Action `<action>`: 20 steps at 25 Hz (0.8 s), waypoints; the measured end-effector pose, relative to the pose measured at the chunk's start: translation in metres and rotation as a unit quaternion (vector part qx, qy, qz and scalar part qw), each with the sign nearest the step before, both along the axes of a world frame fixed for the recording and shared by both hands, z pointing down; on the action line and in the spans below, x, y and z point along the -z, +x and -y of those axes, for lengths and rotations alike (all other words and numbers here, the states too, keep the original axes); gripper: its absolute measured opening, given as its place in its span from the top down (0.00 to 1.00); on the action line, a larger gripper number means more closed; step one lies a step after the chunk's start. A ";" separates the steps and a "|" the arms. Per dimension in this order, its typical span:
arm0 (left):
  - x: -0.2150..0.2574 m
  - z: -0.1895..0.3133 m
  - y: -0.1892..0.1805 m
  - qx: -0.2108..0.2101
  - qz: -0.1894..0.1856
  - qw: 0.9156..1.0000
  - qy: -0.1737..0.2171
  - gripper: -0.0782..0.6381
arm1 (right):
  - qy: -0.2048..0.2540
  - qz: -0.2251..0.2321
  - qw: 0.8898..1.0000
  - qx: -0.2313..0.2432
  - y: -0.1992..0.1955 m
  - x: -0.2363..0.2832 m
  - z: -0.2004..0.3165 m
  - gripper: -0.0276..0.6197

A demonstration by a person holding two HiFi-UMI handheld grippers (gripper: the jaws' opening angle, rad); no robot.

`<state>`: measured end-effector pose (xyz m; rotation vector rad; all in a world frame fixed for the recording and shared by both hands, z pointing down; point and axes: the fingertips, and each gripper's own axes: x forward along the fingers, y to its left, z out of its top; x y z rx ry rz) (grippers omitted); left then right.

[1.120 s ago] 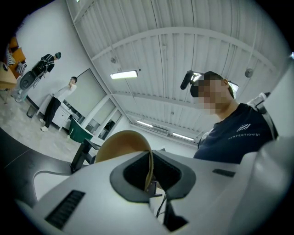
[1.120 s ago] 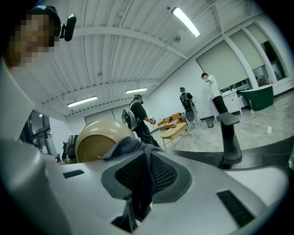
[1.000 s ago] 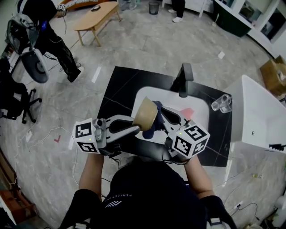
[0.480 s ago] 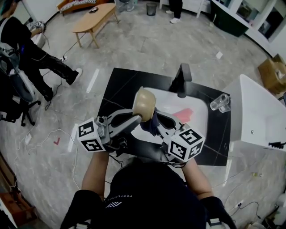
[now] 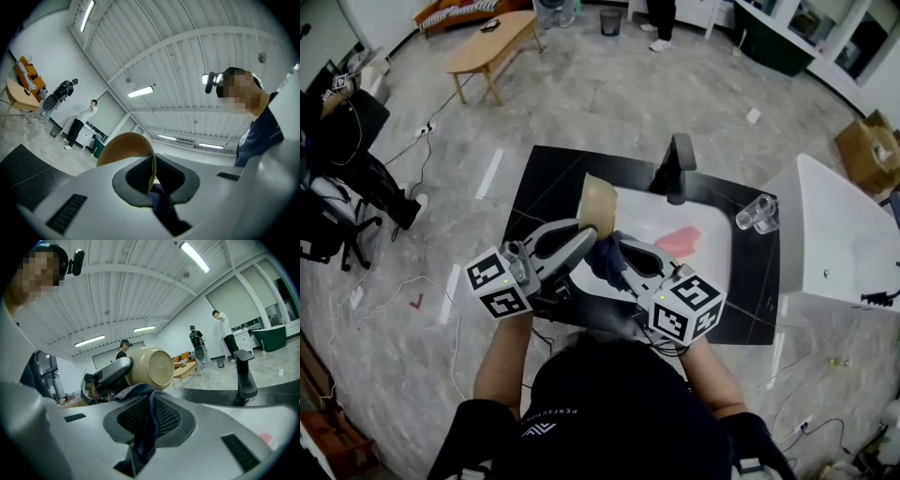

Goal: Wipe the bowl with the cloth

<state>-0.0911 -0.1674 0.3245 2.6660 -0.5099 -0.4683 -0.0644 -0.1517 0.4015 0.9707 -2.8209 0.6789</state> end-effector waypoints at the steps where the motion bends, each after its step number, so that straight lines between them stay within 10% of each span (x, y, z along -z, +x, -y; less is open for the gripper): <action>1: -0.002 0.002 0.001 0.008 0.006 1.000 0.001 0.87 | 0.000 0.003 1.000 0.002 -0.001 0.001 -0.001 0.87; 20: -0.038 0.011 0.003 0.040 0.055 0.997 -0.032 0.87 | 0.024 0.037 0.999 -0.017 0.011 0.025 0.000 0.87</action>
